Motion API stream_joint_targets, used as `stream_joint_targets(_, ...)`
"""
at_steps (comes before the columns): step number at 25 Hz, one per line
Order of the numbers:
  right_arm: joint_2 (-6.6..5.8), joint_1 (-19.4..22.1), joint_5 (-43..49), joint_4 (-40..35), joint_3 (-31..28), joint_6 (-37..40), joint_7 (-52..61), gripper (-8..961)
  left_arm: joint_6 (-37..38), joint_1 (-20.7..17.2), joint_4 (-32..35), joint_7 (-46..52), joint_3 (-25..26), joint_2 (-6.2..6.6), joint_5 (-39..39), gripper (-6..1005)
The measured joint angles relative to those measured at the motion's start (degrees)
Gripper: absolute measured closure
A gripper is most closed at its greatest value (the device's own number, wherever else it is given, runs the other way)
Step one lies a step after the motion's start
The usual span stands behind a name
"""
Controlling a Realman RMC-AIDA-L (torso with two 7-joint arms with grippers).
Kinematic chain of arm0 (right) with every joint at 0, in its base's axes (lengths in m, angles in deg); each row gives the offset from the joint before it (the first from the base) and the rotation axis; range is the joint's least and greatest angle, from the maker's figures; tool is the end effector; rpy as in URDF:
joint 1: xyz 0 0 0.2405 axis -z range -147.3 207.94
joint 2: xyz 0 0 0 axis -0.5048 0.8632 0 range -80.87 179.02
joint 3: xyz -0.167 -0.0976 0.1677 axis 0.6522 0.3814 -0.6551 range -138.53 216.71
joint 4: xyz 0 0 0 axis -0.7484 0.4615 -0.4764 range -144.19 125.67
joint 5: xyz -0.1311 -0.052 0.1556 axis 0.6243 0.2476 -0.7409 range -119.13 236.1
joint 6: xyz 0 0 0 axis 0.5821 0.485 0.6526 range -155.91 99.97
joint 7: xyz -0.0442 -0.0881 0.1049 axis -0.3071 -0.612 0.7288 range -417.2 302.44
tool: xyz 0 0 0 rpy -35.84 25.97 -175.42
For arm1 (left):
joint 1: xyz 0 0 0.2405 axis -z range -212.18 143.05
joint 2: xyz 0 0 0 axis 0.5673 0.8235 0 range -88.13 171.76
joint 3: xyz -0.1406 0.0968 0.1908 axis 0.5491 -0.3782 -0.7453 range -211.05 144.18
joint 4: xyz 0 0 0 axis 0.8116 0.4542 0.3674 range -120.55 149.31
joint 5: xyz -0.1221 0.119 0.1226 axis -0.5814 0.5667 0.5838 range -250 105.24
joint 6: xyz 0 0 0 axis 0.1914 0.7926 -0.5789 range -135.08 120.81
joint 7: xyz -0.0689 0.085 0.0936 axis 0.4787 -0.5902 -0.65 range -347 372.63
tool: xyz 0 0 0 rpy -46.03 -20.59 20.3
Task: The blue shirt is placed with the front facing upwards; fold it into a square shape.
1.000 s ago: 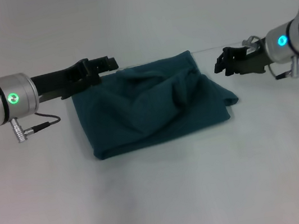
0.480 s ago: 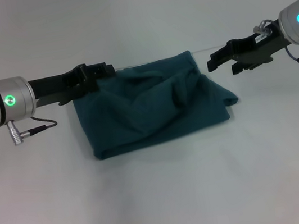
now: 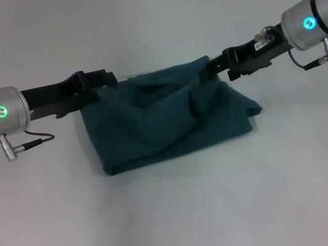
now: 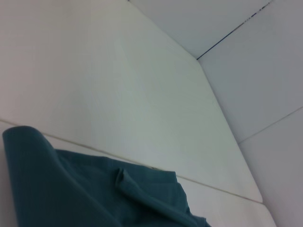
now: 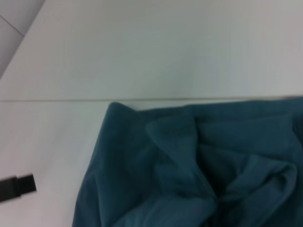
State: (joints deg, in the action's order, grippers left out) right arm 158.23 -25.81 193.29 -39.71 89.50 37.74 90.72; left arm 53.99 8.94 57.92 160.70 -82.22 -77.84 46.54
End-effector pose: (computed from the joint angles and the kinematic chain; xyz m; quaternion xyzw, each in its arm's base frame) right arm 0.1895 0.4673 0.0314 -0.8053 0.5499 0.0766 0.2080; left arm -0.1940 0.4381 0.0056 -0.7377 -0.5981 -0.2546 0.1824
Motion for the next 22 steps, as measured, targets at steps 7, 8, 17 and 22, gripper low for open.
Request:
stream_joint_targets(7,0.52,-0.9,-0.9,0.0,0.0,-3.3,-0.1,68,2.2,0.5,-0.1,1.1,-0.9,0.19,1.3,367)
stream_joint_targets(8,0.66,-1.0,-1.2,0.1,0.0,-3.9,-0.1,69,2.2,0.6,-0.1,1.1,-0.8,0.19,1.3,367)
stream_joint_targets(17,2.56,-1.5,-10.2,5.5,0.1,-7.2,0.9,73,1.0,0.2,0.0,1.2,0.0,0.21,1.4,367)
stream_joint_targets(22,2.31,-2.2,-6.2,5.9,0.7,-7.1,5.4,133,0.3,0.2,0.1,1.2,0.1,0.21,1.1,366)
